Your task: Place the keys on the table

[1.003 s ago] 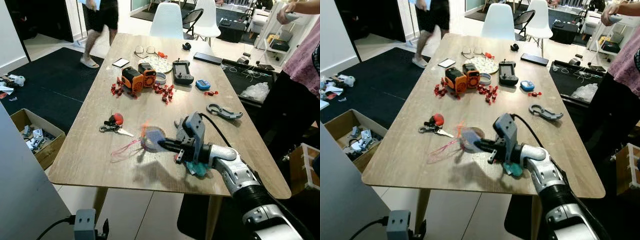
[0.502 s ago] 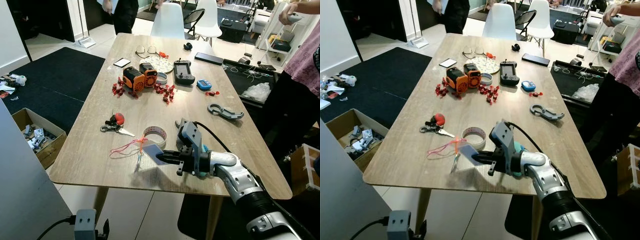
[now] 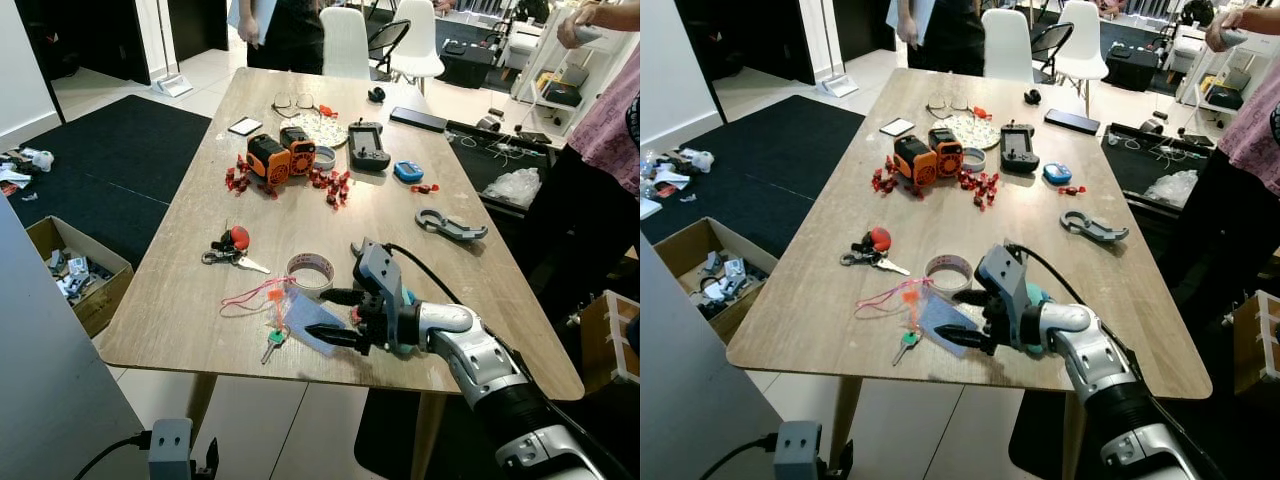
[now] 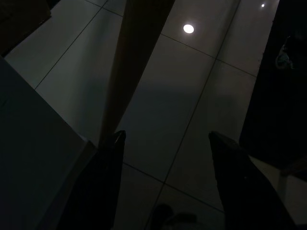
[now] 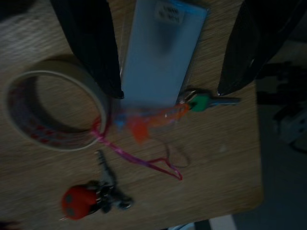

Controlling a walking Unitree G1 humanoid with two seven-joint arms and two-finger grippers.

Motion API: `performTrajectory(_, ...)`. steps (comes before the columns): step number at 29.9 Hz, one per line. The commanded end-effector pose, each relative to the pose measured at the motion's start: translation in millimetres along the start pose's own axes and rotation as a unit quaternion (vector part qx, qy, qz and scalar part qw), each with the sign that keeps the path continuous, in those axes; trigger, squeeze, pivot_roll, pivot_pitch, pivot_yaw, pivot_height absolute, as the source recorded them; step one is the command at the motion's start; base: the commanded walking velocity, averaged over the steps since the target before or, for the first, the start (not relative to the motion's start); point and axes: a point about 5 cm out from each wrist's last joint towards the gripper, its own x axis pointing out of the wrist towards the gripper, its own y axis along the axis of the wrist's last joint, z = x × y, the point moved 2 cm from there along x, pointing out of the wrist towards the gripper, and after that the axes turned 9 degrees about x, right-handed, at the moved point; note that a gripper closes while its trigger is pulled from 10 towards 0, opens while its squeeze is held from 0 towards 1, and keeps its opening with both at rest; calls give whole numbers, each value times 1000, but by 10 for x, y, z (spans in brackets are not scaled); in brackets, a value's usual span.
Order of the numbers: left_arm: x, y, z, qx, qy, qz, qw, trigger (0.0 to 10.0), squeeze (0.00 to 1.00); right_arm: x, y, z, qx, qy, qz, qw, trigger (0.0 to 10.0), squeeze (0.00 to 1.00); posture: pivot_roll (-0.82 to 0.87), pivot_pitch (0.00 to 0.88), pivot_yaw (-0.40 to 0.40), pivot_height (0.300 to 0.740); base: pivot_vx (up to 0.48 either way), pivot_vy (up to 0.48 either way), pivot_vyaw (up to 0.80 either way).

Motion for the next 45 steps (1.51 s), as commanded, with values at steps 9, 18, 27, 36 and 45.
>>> performTrajectory(9, -29, -45, 34, -7, -2, -7, 1000, 10000, 0, -89, 584, 186, -6, -60, 131, 989, 10000, 0, 70, 63, -93, 740, 0, 0, 0)
performTrajectory(18, -30, -56, 32, -10, 1, -10, 1000, 10000, 0, -594, 669, 868, 16, -361, 215, 907, 10000, 0, 73, 66, -97, 740, 0, 0, 0)
performTrajectory(27, -45, -89, 19, -9, 1, -17, 1000, 10000, 0, -1889, -180, 1228, 148, -683, 213, 683, 10000, 0, 72, 69, -90, 740, 0, 0, 0)
performTrajectory(36, -42, -98, -17, -6, 2, -21, 1000, 10000, 0, -2786, -1149, 855, 229, -816, 167, 504, 10000, 0, 72, 66, -83, 740, 0, 0, 0)
performTrajectory(45, -55, -127, -42, -7, 5, -28, 1000, 10000, 0, -2959, -1968, 263, 275, -843, 34, 460, 10000, 0, 81, 66, -89, 740, 0, 0, 0)
